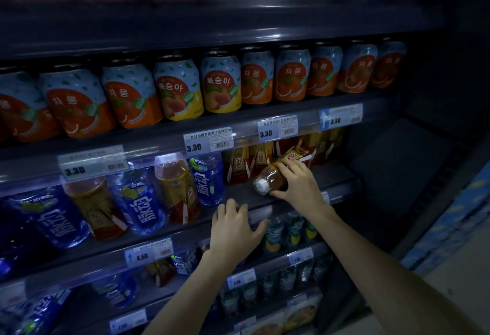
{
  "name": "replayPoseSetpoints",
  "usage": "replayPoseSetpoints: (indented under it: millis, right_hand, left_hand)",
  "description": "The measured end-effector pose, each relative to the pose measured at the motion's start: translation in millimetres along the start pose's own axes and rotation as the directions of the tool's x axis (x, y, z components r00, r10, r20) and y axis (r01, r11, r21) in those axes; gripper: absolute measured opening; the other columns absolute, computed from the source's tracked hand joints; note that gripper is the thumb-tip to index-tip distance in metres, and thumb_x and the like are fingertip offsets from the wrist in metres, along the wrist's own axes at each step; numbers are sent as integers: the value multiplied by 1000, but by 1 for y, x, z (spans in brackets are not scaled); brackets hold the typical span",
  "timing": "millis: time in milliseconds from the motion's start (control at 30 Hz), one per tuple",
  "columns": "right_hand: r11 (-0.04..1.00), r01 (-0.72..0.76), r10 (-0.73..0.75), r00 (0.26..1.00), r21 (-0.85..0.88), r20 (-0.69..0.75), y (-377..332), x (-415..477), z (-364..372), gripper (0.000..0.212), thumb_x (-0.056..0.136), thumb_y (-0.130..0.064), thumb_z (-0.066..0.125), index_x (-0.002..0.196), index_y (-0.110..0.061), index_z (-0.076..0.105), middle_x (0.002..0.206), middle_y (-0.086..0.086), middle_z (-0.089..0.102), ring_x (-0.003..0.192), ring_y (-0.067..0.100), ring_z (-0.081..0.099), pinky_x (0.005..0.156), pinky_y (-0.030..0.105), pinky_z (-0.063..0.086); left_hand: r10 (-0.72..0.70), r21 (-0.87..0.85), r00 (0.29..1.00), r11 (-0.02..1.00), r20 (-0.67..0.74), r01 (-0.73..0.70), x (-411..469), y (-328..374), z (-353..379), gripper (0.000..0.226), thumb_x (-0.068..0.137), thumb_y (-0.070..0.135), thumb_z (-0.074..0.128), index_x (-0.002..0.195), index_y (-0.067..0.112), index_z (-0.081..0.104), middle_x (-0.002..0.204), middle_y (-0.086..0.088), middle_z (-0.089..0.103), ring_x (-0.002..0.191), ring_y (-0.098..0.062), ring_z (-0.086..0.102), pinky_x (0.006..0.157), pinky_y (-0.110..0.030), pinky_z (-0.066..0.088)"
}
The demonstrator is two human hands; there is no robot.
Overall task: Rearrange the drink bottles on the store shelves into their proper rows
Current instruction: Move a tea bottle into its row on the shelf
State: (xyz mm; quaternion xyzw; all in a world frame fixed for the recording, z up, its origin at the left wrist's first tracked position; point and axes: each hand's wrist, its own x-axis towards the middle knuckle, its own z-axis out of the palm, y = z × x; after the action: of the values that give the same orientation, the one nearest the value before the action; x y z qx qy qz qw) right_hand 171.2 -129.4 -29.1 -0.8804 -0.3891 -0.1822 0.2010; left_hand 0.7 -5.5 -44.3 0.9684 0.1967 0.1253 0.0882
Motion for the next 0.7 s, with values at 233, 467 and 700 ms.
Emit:
replayPoseSetpoints:
  millis: [233,467,700]
  right_hand:
    - [1000,18,-19,994,-12,-111,2,-5,3,73,56,-33,92,118,-4,67,122,14,65,116,37,58,94,52,48]
    - [999,17,-10,979,31,-204,6,-11,8,68,61,-36,89,117,-4,67,120,12,66,117,36,56,98,53,47]
    - [978,-71,136,929,195,-344,8,-11,-3,66,65,-38,87,116,-3,66,117,11,65,112,32,55,96,46,47]
  left_hand:
    - [-22,-20,1000,1000,4,22,1,1,1,75,82,72,32,130,18,52,119,-4,46,113,-29,42,97,-41,37]
    - [-15,-1,1000,1000,-8,15,1,0,3,80,79,74,25,130,18,51,121,-5,47,113,-29,42,97,-42,38]
    - [-11,27,1000,1000,-18,12,0,0,4,75,82,72,28,128,19,51,117,-4,46,110,-28,43,94,-40,38]
